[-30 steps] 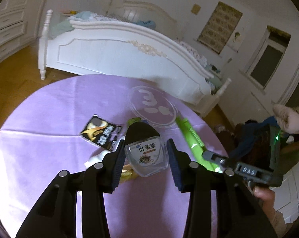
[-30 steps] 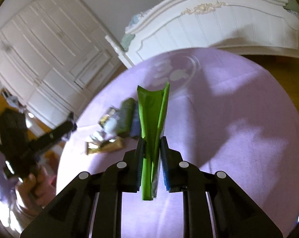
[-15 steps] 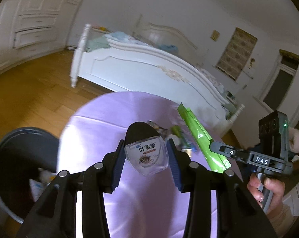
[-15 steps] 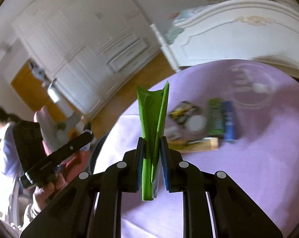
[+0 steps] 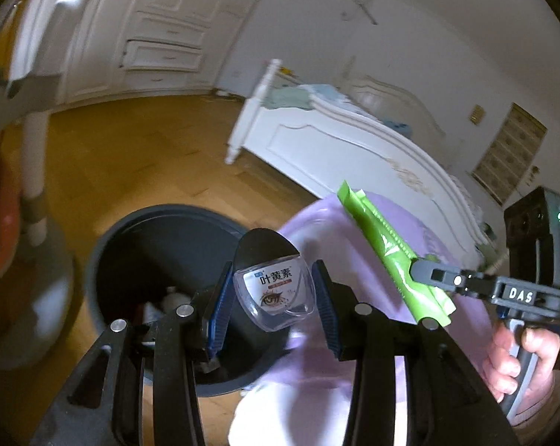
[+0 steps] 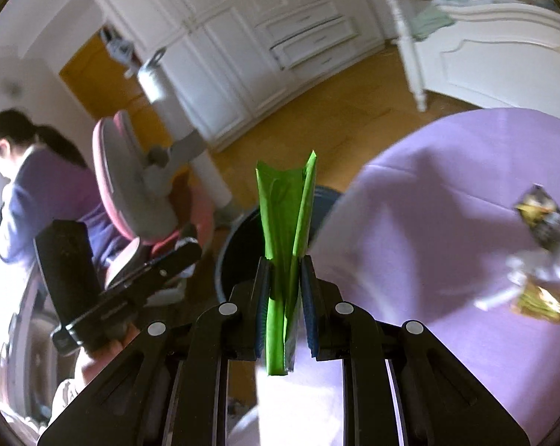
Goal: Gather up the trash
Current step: 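Carry both items over the black bin and open both tools to drop them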
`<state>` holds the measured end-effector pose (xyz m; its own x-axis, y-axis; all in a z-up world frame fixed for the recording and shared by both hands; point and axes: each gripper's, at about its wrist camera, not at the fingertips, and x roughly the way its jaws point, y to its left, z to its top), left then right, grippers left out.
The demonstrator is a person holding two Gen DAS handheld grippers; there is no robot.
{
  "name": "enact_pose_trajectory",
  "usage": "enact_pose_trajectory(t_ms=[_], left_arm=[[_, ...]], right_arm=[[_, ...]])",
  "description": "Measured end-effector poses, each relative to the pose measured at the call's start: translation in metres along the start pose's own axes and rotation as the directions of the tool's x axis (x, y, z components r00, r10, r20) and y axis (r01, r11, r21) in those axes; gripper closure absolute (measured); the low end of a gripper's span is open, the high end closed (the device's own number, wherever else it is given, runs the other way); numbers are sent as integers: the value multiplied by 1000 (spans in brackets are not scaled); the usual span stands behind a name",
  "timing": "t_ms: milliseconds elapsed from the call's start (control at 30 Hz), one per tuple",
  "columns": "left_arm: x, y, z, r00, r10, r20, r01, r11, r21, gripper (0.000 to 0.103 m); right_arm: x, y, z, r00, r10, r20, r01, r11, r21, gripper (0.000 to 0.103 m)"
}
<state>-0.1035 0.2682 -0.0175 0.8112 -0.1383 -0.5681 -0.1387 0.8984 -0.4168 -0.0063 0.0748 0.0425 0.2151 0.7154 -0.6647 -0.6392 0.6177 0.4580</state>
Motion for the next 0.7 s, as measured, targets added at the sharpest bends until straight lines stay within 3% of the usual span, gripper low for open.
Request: enact_pose_trajectory(t_ms=[267,500,633,700], left_arm=[[1,36,-2,999,37,-13,-37,998,-50,61],[4,46,-4,999,42,-34,-44,997,-60,61],[3,42,2,996,86,-28,-87,996,-35,56],[1,42,6,996,92,-15,-93,995,-30,41]], right_arm=[[60,18,14,996,12,-83,-12,1000,-6,85],[81,20,22,995,5,-104,-6,1000,-13,85],[83,14,25,996,1,-91,-1,1000,10,55],[83,12,28,997,4,-75,-3,1000,21,52]])
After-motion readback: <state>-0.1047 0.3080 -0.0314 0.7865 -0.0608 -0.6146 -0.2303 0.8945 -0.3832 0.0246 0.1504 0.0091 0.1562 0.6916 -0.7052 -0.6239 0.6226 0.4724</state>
